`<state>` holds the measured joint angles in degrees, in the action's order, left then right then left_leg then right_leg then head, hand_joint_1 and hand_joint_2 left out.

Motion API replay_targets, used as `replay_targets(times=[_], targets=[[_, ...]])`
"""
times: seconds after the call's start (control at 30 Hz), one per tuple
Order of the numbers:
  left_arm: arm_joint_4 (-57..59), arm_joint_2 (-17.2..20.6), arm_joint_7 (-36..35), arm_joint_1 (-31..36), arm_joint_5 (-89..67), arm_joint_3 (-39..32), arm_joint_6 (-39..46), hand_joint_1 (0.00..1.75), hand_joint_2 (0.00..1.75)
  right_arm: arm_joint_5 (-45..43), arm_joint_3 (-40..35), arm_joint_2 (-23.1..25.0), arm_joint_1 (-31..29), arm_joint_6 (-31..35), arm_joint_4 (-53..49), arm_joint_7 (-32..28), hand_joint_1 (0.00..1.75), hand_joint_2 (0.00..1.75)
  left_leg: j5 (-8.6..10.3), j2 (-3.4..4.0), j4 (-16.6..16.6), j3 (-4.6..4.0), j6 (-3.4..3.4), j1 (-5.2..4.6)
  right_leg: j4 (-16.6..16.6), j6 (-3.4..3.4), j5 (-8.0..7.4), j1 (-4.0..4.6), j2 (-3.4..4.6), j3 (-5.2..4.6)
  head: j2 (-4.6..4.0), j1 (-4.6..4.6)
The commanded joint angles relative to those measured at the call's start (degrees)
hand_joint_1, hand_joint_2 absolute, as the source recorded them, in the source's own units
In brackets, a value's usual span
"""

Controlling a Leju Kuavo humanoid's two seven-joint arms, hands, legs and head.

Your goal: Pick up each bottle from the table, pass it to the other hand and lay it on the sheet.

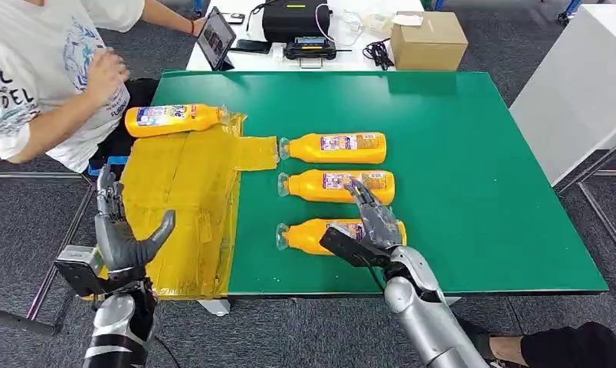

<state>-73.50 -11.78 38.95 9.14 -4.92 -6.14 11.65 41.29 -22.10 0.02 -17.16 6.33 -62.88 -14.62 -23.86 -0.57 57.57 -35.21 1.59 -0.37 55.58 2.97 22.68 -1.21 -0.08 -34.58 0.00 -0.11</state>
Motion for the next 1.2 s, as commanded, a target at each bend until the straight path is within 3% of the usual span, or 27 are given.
replay_targets(times=[0.03,0.27,0.9,1.2], targets=[[7.8,-0.4,1.1,3.2,-0.6,2.8,0.5,0.0,1.75,-3.9,-4.2,-1.1,-4.6,-5.8,9.0,-2.7,0.0,1.75,-0.04,0.02,0.0,0.19,-0.07,0.03,0.0,-0.09,0.04,0.04,-0.01,0.19,0.0,-0.02],[9.8,0.1,1.1,4.3,0.2,3.6,0.9,0.0,1.75,-8.0,-9.1,-3.6,-7.9,-12.9,13.0,-3.1,0.0,1.75,-0.12,0.08,0.0,0.27,-0.1,0.09,0.0,-0.15,0.09,0.11,0.03,0.27,0.0,-0.02],[11.8,-0.6,1.1,4.3,1.5,2.9,0.2,0.0,1.75,-4.2,-17.3,-6.9,-13.6,-10.9,15.8,2.8,0.0,1.75,-0.05,-0.03,0.0,0.26,-0.07,0.05,0.0,-0.09,0.06,0.06,-0.07,0.26,0.0,0.0],[9.8,-0.6,1.1,3.9,0.5,3.2,0.7,0.0,1.75,-4.6,-22.8,-9.9,-17.9,-16.5,16.2,4.4,0.0,1.75,-0.08,0.04,0.1,0.22,-0.07,0.03,0.0,-0.08,0.05,0.04,0.0,0.22,0.0,-0.02]])
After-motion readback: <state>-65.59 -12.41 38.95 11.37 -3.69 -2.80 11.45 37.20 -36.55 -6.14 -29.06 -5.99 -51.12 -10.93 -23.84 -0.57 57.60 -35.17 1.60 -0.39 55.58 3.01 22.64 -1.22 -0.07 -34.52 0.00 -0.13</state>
